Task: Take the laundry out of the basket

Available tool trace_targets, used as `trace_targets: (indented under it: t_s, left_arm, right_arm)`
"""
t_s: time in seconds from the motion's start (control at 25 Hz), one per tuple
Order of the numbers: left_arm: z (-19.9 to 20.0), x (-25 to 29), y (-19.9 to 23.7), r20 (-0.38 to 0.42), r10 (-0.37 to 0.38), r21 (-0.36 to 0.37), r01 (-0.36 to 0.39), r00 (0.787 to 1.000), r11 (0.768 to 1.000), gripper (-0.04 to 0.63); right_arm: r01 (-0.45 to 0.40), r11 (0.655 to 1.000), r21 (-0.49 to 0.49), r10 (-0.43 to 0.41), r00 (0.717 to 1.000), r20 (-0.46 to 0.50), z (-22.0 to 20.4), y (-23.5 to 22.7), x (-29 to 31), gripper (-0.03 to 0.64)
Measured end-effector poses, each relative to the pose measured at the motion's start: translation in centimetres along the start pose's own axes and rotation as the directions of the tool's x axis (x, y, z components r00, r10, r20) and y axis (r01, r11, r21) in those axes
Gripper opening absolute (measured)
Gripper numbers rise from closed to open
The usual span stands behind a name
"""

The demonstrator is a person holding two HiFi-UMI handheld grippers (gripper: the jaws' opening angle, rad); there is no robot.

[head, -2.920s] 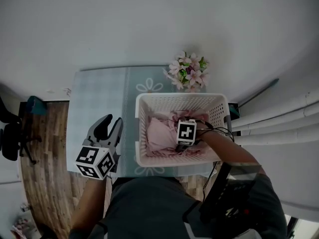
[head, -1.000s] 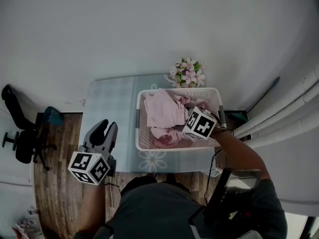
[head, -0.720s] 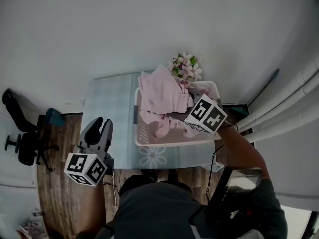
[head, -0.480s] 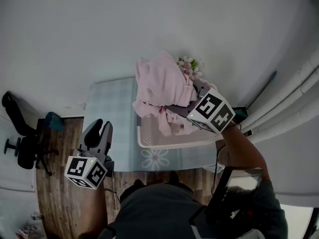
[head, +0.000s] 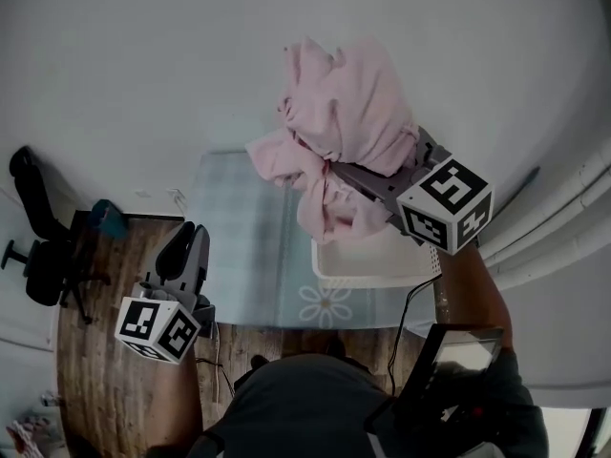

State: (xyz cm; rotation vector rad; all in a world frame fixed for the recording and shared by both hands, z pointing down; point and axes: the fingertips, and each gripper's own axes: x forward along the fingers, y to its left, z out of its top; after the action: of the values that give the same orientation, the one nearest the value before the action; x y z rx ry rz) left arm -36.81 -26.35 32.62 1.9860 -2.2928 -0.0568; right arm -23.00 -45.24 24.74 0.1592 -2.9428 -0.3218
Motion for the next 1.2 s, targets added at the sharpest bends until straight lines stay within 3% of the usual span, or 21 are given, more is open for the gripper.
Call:
trace_targets:
  t_s: [0.2,0.48,0.8,1.0,1.2]
  left_arm:
    - [2.0,-3.2,2.3,0.055,0.037,0.014,-0.038,0.998,0.999,0.035]
    - [4.0,-8.0,7.0,0.117,0.162,-0.014,-0.161,0.98,0.987,0.011]
    - [3.9,-17.4,13.4,0.134,0.276,-0.039,-0.273,0.952,0.961,0.011]
    - [3.4,-16.8,14.4,0.106,0.387,-0.05,-0.384,0.916,0.922,0.011]
    - [3.5,-15.7,14.0,0.092,0.417,-0.019,-0.417,0.904,0.909,0.009]
  right_arm:
    - [-0.022,0.999,0.023,0.02,0.995,0.094,4.4,3.2,2.2,0.308]
    - [-0.112,0.993,0.037,0.104,0.979,0.178,8.1,9.3,6.9,0.308]
    - [-0.192,0.98,0.06,0.177,0.965,0.195,10.2,21.3,13.2,0.308]
    - [-0.249,0.962,0.107,0.225,0.954,0.198,8.1,21.4,15.0,0.308]
    - [-0.274,0.953,0.13,0.246,0.949,0.198,7.1,21.4,15.7,0.31]
